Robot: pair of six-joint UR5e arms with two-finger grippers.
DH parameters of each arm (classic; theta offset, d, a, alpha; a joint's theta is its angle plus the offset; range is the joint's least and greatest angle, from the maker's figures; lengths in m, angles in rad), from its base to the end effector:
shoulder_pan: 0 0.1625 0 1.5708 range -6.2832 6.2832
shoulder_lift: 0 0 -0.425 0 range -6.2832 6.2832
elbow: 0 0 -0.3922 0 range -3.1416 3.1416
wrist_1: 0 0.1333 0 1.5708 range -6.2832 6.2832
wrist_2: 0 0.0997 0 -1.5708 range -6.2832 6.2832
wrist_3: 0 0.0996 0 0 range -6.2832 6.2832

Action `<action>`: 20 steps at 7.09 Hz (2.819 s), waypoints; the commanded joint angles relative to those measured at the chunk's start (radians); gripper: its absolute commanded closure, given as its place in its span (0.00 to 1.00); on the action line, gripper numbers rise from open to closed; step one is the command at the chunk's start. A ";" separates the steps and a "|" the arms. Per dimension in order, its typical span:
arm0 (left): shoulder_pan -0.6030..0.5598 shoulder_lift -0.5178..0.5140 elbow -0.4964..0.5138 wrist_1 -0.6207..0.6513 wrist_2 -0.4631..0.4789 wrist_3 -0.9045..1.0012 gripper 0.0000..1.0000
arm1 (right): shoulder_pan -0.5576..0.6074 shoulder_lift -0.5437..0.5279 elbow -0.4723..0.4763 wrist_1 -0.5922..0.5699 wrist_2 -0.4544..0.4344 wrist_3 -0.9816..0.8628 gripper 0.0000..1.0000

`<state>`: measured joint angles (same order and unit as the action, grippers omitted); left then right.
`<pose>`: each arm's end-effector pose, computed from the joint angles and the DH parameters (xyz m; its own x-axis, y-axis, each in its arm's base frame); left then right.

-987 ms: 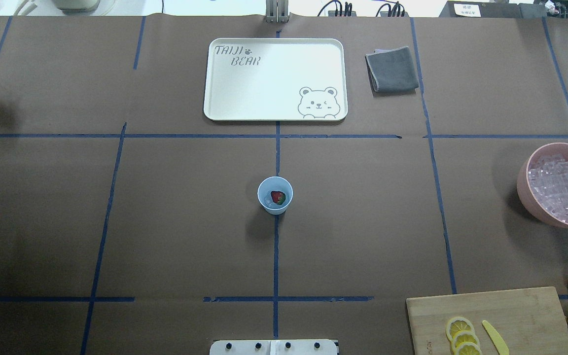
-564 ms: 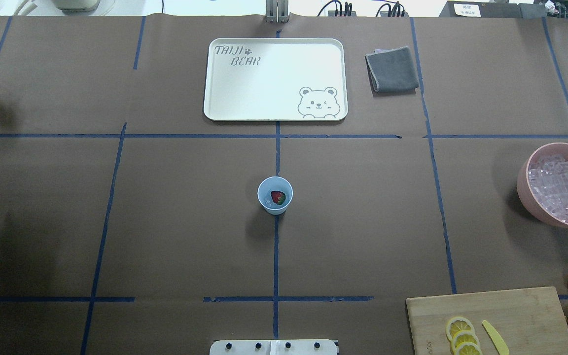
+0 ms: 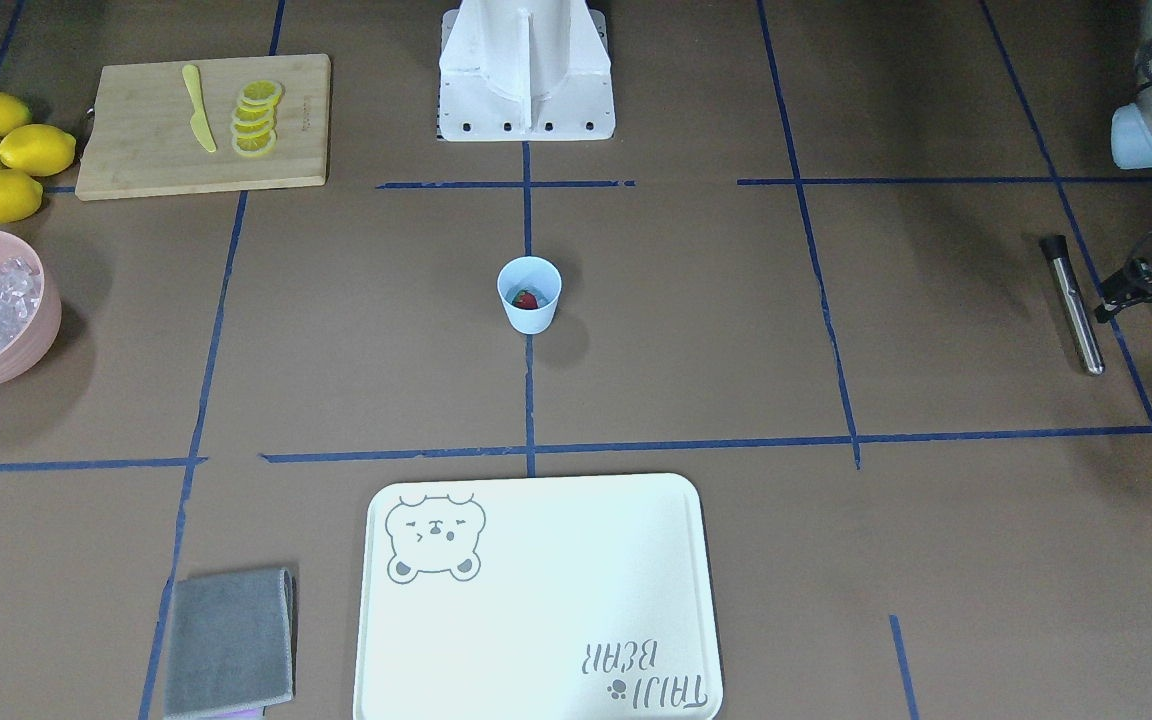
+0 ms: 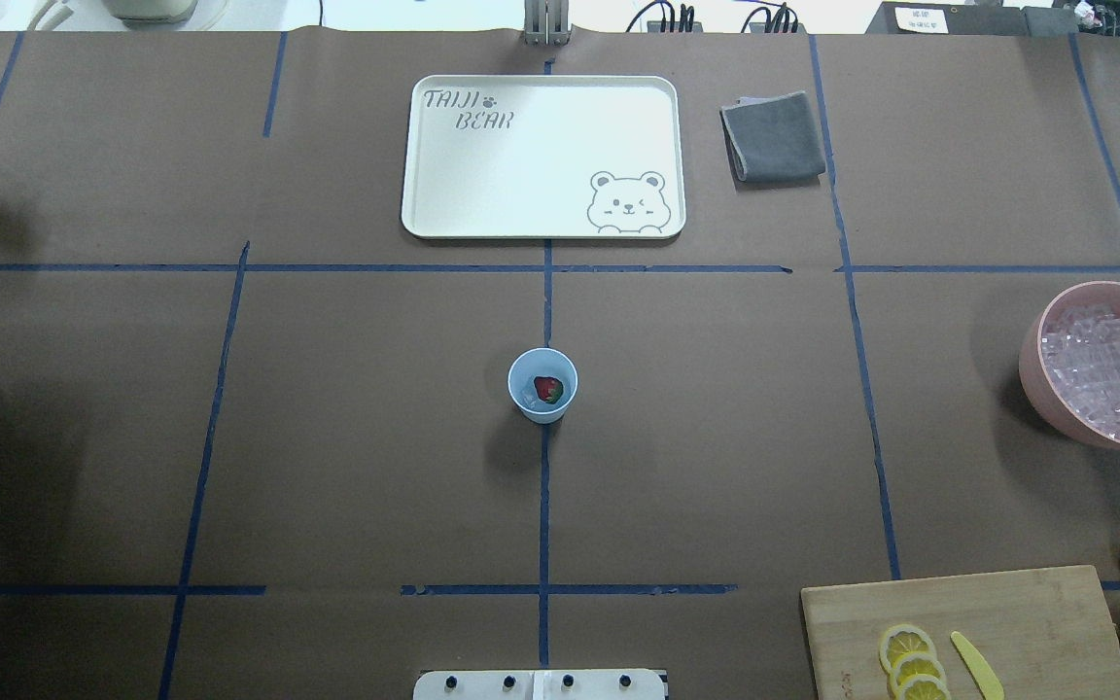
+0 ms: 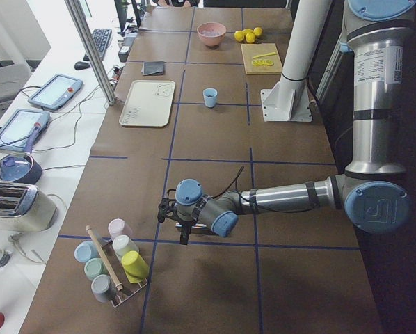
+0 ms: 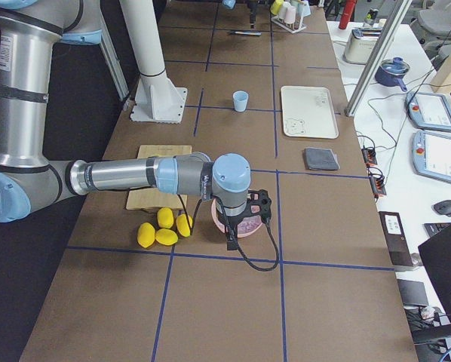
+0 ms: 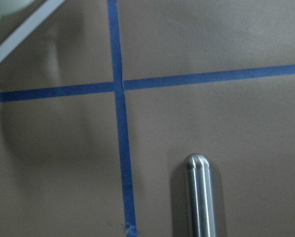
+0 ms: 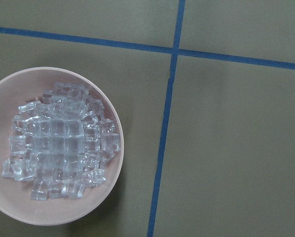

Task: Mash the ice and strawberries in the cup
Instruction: 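Grasp the metal pestle beside the cup rack with the left gripper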

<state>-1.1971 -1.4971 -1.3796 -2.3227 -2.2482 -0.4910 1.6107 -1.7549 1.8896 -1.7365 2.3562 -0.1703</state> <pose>0.1062 -0.4650 0.7110 0.6974 0.1037 -0.7091 0.0070 0.9884 0.1515 0.0791 -0.4055 0.6011 0.7022 -0.1199 0.7018 0.0803 0.9928 0.0892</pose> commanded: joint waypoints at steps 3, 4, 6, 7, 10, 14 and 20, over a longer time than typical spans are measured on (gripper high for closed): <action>0.069 -0.012 0.027 -0.029 0.032 -0.023 0.01 | 0.000 0.000 -0.004 0.000 0.000 0.000 0.01; 0.083 -0.012 0.027 -0.029 0.030 -0.023 0.01 | 0.000 0.000 -0.004 0.000 0.000 0.000 0.01; 0.097 -0.012 0.028 -0.030 0.032 -0.023 0.01 | 0.000 -0.002 -0.006 0.000 0.000 -0.002 0.01; 0.097 -0.012 0.027 -0.030 0.032 -0.024 0.15 | 0.000 -0.002 -0.006 0.000 0.000 -0.002 0.01; 0.097 -0.023 0.027 -0.030 0.030 -0.026 1.00 | 0.000 0.000 -0.004 0.000 0.000 0.000 0.01; 0.096 -0.046 -0.024 -0.021 0.024 -0.021 1.00 | 0.000 -0.002 0.003 0.000 0.000 0.002 0.01; 0.089 -0.314 -0.160 -0.193 0.024 0.075 0.86 | 0.000 -0.005 0.005 0.000 0.000 0.000 0.01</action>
<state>-1.1122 -1.7301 -1.5312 -2.4550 -2.2252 -0.4186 1.6107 -1.7574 1.8961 -1.7364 2.3562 -0.1691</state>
